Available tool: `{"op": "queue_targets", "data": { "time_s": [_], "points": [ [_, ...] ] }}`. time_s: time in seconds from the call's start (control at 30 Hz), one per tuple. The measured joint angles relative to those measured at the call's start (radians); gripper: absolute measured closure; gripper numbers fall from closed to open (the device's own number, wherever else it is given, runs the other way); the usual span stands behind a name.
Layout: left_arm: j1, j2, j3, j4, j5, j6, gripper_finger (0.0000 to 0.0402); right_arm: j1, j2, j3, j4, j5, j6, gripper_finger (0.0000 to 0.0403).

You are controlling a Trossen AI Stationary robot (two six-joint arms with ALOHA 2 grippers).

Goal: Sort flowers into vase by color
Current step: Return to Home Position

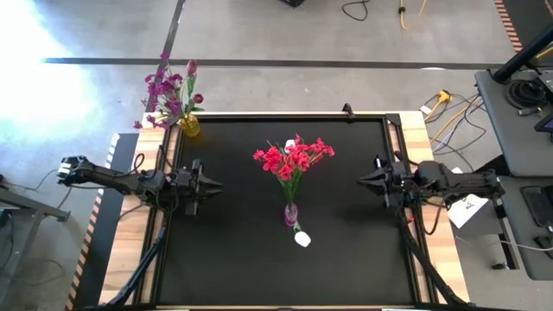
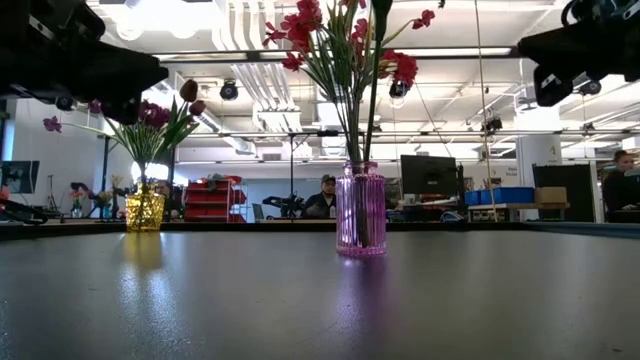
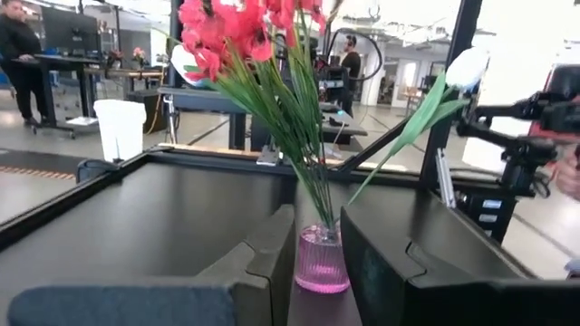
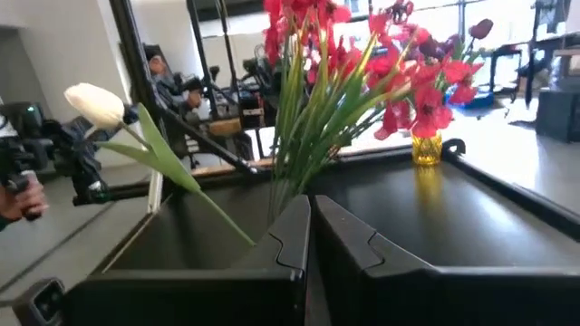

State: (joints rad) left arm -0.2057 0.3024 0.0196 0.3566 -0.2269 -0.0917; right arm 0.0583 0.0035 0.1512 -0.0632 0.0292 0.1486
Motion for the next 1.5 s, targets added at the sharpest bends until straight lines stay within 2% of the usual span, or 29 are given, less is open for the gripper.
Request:
{"op": "queue_targets", "data": {
  "time_s": [0.1,0.2,0.43,0.53,0.63,0.73,0.8,1.03,1.5],
  "points": [
    [0.002,-0.019,0.000,-0.006,0.000,-0.002,0.0324,0.000,0.007,-0.029,0.086,0.024,-0.014,0.0390],
    [0.012,-0.045,0.000,-0.013,-0.015,0.019,0.0324,0.000,-0.002,-0.131,0.214,0.023,-0.019,0.0390],
    [0.023,-0.133,-0.002,-0.128,-0.054,0.033,0.0324,0.000,0.010,-0.139,0.197,0.049,-0.027,0.0390],
    [0.025,-0.213,-0.006,-0.215,-0.083,0.026,0.0324,0.000,0.013,-0.139,0.190,0.049,-0.045,0.0390],
    [0.025,-0.305,-0.009,-0.230,-0.060,0.068,0.0324,0.000,0.021,-0.140,0.175,0.050,-0.053,0.0390],
    [0.026,-0.296,-0.009,-0.154,0.038,0.149,0.0324,0.000,0.029,-0.140,0.169,0.050,-0.077,0.0390],
    [0.026,-0.290,-0.009,-0.151,0.068,0.181,0.0324,0.000,0.035,-0.140,0.174,0.050,-0.126,0.0390],
    [0.027,-0.259,-0.009,-0.288,0.049,0.132,0.0324,0.000,0.049,-0.140,0.174,0.050,-0.168,0.0390],
    [0.026,-0.186,-0.002,-0.298,0.045,0.128,0.0324,0.000,0.052,-0.140,0.172,0.050,-0.175,0.0390]
  ]
}}
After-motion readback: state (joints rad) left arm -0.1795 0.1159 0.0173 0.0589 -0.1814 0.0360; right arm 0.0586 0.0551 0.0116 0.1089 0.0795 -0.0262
